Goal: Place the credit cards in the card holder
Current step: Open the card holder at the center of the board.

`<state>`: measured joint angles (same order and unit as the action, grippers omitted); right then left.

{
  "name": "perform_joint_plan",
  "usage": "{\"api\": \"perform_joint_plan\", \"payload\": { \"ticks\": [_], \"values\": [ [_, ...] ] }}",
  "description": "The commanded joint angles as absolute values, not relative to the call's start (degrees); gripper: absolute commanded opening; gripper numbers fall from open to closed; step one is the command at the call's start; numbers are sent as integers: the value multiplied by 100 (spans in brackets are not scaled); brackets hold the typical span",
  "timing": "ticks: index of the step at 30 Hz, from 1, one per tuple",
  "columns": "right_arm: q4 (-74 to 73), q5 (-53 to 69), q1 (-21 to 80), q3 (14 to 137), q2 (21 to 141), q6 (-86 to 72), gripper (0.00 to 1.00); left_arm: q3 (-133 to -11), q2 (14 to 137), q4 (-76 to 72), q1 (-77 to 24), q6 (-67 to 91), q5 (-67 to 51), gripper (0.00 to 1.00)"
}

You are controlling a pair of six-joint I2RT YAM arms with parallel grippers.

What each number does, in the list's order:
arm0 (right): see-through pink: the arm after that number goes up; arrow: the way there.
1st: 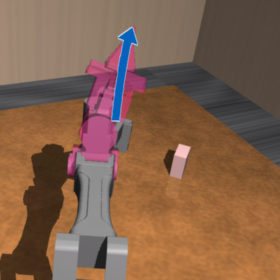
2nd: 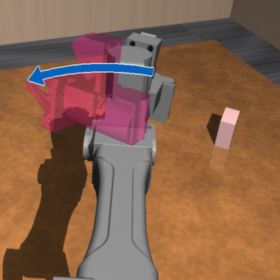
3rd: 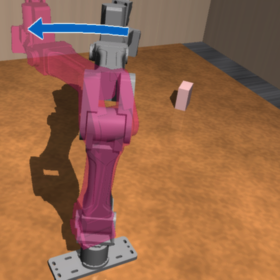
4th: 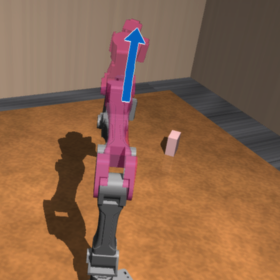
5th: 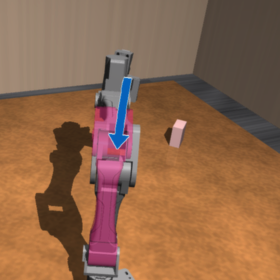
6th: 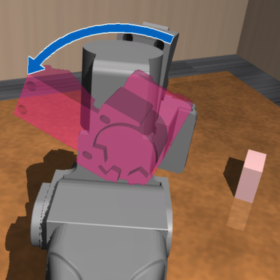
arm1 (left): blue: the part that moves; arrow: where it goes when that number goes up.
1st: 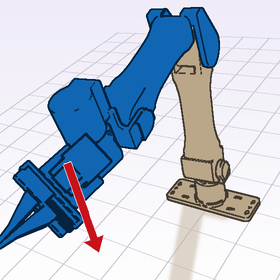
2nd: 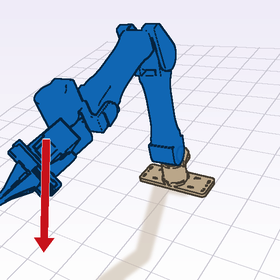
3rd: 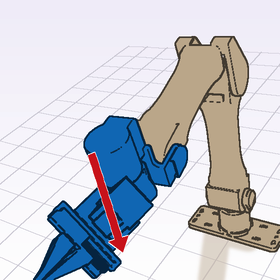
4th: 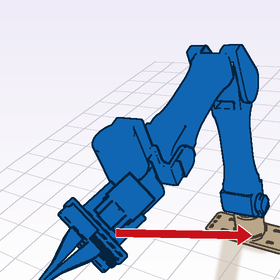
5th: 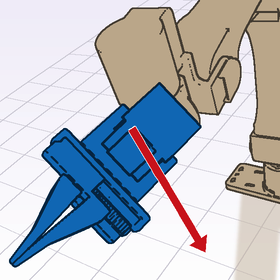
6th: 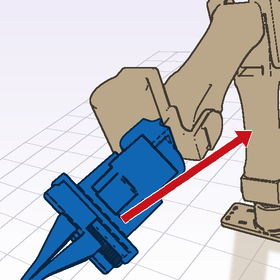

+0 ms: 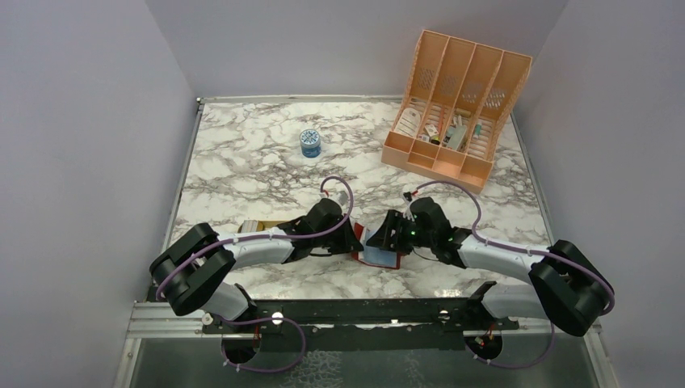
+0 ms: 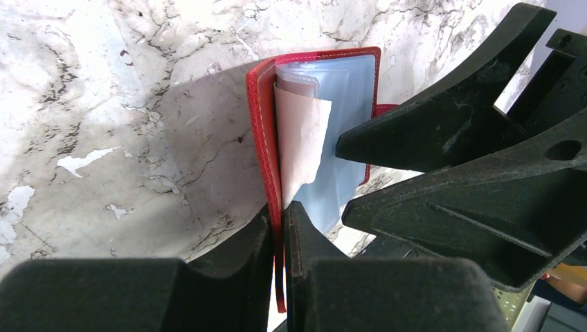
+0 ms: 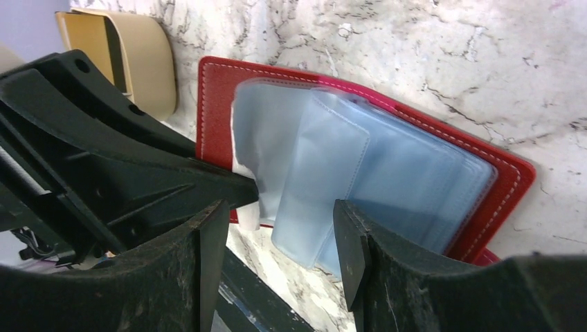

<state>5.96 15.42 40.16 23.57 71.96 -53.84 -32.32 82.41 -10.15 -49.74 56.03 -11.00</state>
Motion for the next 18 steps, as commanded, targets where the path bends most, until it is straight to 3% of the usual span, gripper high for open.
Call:
{"api": "perform_joint_plan", "payload": {
  "ticks": [1, 18],
  "values": [
    [1079, 1742, 4025, 2233, 7119, -5487, 58, -3199, 8295, -1135, -5052, 5625, -1028, 12],
    [2712, 2264, 4025, 1750, 7231, -6090, 58, -3065, 8305, -1264, -5115, 5808, -941, 14]
  ]
}}
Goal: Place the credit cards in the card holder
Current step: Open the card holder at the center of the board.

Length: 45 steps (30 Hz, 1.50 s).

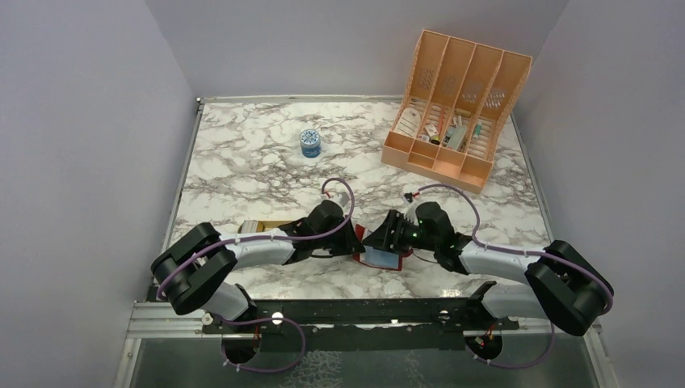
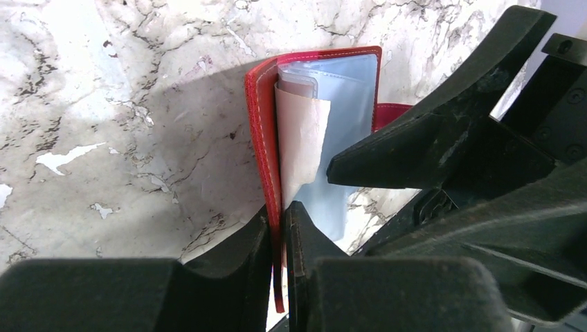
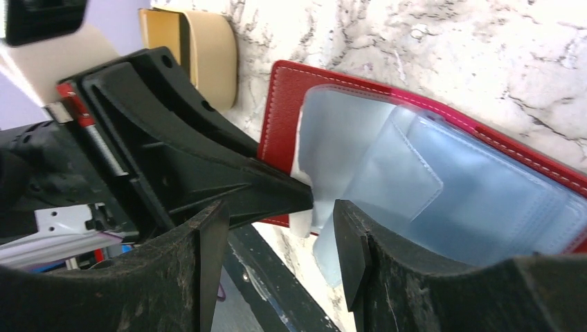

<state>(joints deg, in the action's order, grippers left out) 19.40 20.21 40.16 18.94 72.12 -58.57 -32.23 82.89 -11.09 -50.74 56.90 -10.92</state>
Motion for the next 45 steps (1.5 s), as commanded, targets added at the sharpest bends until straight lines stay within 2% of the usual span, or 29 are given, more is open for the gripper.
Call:
{"api": "perform_joint_plan", "payload": {
  "ticks": [1, 6, 10, 13, 18, 21, 34, 45],
  "values": [
    [2808, 2286, 4022, 1710, 7240, -6117, 58, -3045, 8289, -1272, -5115, 5835, -928, 15],
    [3084, 2294, 4024, 1579, 7230, -6201, 57, -2953, 8121, -1246, -5120, 5894, -810, 21],
    [2602, 2107, 4023, 1679, 6981, -5989, 57, -2976, 7982, -970, -5120, 5831, -626, 32],
    [1390, 1676, 4021, 2000, 6613, -5622, 57, -2988, 7854, -843, -5115, 5801, -557, 38],
    [-578, 743, 4025, 2378, 6137, -5237, 57, -2954, 7647, -727, -5119, 5785, -464, 41],
    [-702, 731, 4025, 2299, 6030, -5192, 55, -2919, 7585, -716, -5118, 5783, -421, 37],
    [-932, 406, 4025, 2296, 6291, -5200, 53, -2799, 7581, -829, -5129, 5795, -483, 1],
    [-714, 520, 4025, 2254, 6431, -5246, 53, -2843, 7731, -940, -5124, 5766, -576, 0]
  ]
}}
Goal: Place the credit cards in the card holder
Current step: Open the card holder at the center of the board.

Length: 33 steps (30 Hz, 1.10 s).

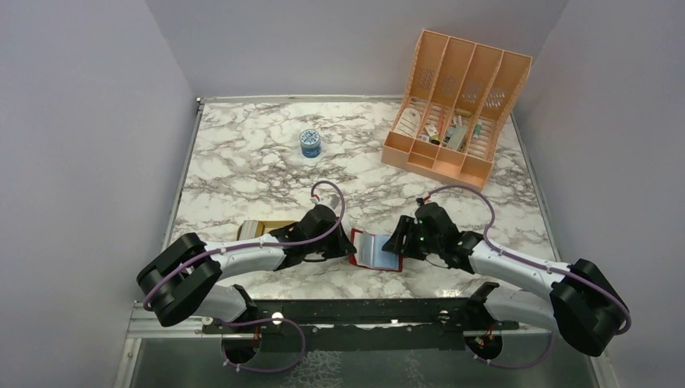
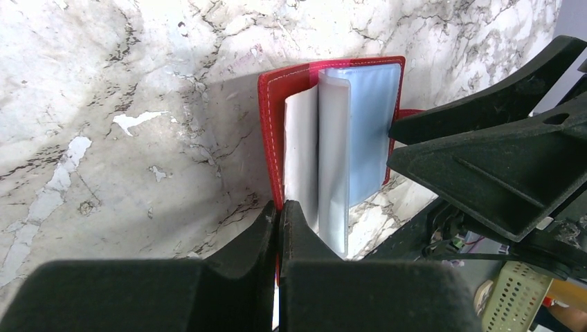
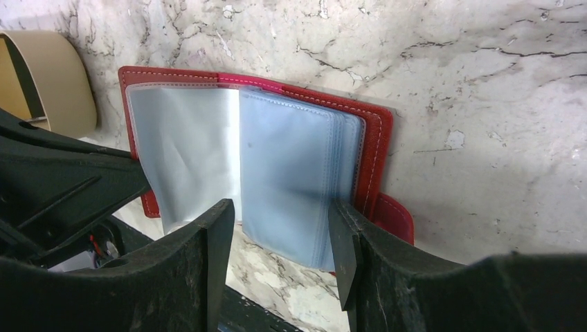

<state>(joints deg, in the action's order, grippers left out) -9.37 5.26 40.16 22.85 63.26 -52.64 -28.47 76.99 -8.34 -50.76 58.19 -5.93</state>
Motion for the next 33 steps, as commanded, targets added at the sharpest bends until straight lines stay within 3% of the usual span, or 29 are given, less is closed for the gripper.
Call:
{"api": "perform_joint_plan", "payload": {
  "ticks": [1, 18, 33],
  "values": [
    [-667, 553, 4025, 2246, 6447, -5255, 53, -2843, 7742, -945, -5125, 5766, -580, 0],
    [-818, 550, 4025, 2403, 6472, -5160, 50, -2865, 7743, -947, -5147, 5773, -591, 0],
    [-856, 603, 4025, 2426, 6328, -5177, 53, -2865, 7776, -940, -5184, 5818, -536, 0]
  ]
}}
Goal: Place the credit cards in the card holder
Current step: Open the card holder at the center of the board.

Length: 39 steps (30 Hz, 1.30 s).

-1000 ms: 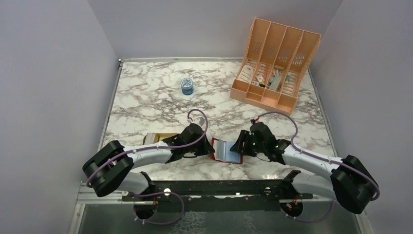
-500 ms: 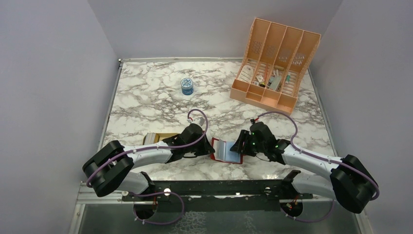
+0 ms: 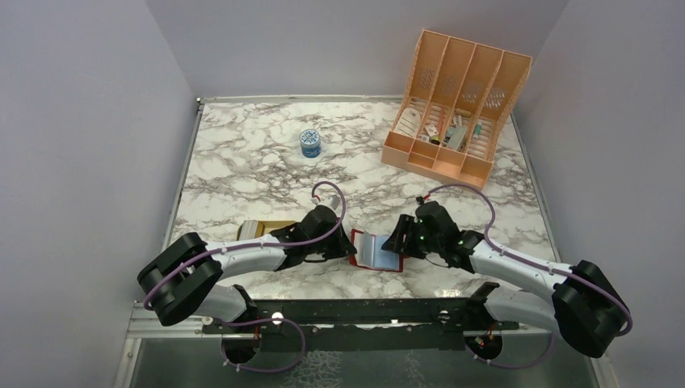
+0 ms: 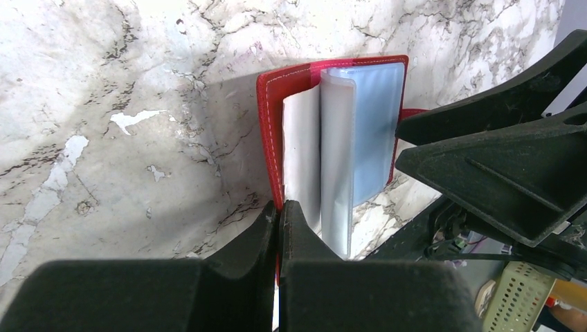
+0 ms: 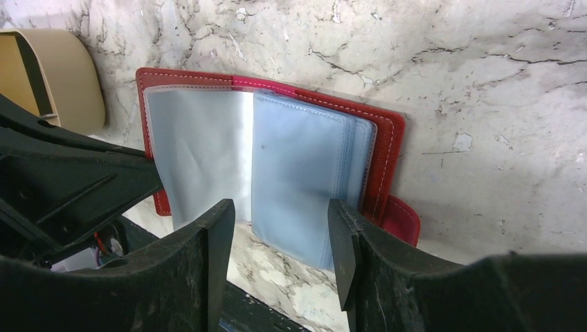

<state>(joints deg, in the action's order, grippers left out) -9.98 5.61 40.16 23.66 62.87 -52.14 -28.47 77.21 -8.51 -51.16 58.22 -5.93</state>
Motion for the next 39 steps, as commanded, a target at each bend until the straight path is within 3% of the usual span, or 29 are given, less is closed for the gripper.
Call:
{"api": "perform_joint_plan", "payload": {
  "ticks": [1, 39],
  "values": [
    [-841, 607, 4021, 2418, 6371, -5183, 53, -2863, 7776, -940, -5178, 5818, -536, 0],
    [877, 1664, 4025, 2002, 6805, -5656, 54, -2760, 7855, -1131, -5265, 5896, -545, 0]
  ]
}}
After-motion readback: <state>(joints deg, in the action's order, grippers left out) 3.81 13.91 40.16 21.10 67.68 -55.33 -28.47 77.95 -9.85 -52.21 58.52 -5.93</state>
